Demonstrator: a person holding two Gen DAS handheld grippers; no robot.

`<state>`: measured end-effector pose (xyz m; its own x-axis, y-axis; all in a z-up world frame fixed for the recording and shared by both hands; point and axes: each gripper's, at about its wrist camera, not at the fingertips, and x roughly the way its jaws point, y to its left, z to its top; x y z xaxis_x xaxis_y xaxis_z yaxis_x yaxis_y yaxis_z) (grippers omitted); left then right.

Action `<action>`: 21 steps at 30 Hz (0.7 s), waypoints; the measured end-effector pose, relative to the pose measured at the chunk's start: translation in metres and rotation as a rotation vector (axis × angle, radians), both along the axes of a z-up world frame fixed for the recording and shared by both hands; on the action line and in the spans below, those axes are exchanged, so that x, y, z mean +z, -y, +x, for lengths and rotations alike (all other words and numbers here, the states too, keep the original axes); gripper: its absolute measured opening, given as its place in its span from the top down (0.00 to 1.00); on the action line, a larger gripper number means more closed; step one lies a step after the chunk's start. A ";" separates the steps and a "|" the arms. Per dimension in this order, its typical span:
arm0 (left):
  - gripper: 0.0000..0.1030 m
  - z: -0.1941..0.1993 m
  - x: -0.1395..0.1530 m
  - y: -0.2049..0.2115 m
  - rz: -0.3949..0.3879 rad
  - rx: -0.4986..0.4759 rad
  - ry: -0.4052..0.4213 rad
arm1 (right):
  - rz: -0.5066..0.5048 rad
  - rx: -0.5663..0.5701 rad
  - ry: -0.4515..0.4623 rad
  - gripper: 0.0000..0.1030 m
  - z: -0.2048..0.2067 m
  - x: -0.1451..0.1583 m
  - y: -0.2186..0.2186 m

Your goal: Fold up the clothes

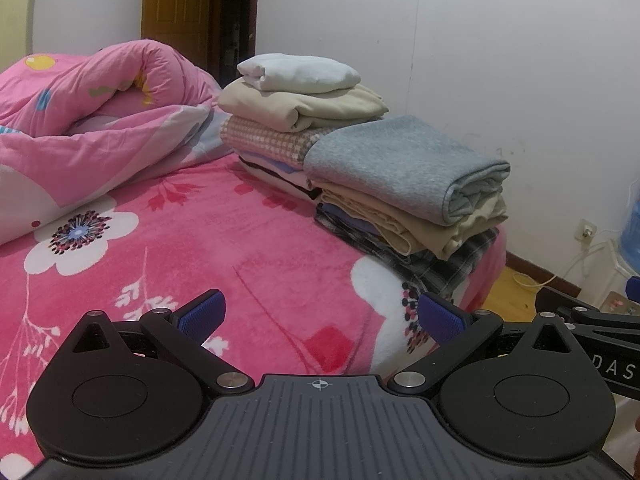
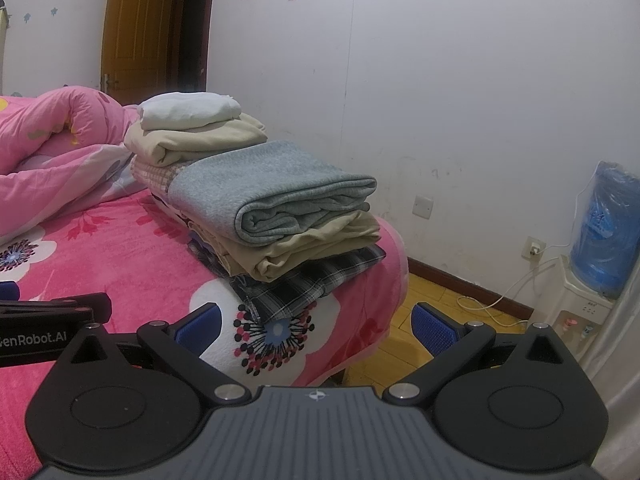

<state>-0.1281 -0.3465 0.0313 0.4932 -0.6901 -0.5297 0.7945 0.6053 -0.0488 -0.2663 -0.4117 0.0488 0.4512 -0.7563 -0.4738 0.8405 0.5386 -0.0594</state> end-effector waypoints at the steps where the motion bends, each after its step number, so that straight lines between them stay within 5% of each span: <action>1: 0.00 0.000 0.000 0.000 0.000 0.000 0.000 | 0.000 0.000 0.000 0.00 0.000 0.000 0.000; 21: 0.00 0.002 -0.002 -0.001 0.003 0.005 0.001 | 0.006 0.005 -0.006 0.00 0.003 -0.003 0.000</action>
<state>-0.1265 -0.3452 0.0292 0.4974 -0.6857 -0.5314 0.7912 0.6098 -0.0462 -0.2636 -0.4116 0.0462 0.4520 -0.7513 -0.4809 0.8375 0.5431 -0.0612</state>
